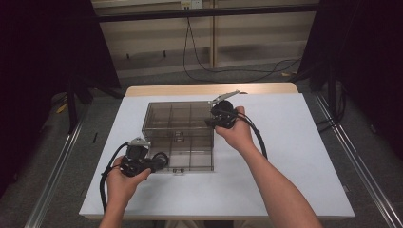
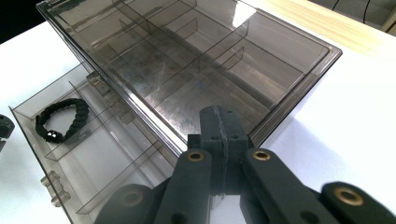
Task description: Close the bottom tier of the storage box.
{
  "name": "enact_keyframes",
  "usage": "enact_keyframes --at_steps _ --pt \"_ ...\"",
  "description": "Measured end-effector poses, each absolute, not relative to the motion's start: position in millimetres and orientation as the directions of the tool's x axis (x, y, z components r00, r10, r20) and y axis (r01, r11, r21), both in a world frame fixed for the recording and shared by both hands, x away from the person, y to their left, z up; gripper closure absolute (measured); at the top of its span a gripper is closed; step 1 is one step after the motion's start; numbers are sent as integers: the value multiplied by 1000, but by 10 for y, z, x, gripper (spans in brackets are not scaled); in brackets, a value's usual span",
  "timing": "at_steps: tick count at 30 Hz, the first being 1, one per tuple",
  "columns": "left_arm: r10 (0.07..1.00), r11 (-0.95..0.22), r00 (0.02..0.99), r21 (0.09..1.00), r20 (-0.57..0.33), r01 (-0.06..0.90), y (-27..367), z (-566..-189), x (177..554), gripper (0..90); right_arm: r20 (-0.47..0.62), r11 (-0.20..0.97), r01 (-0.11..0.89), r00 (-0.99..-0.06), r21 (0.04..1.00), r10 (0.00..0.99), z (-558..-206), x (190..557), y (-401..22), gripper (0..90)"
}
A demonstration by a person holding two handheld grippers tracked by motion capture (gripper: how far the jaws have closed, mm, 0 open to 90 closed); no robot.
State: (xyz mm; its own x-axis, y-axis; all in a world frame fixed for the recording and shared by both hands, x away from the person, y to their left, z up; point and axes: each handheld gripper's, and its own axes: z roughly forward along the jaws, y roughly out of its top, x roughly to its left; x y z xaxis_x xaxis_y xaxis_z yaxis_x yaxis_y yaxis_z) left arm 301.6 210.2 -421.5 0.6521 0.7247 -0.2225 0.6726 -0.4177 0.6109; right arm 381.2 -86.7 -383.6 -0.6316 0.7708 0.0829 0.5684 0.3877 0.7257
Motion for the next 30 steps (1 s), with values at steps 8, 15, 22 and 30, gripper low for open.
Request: enact_keyframes --at_steps 8,15,22,30 --pt "721 -421 656 611 -223 670 2091 -4211 3006 780 78 393 573 -629 719 774 -3827 3806 -856 900" --pt "717 -425 661 612 -221 667 2082 -4202 3001 786 84 392 576 -630 718 772 -3826 3810 -864 900" --pt "717 -421 659 612 -227 669 2058 -4220 2990 805 80 396 573 -633 717 770 -3824 3800 -857 900" --pt "735 -393 629 597 -253 699 2058 -4233 2973 843 77 398 572 -633 717 771 -3822 3796 -857 900"
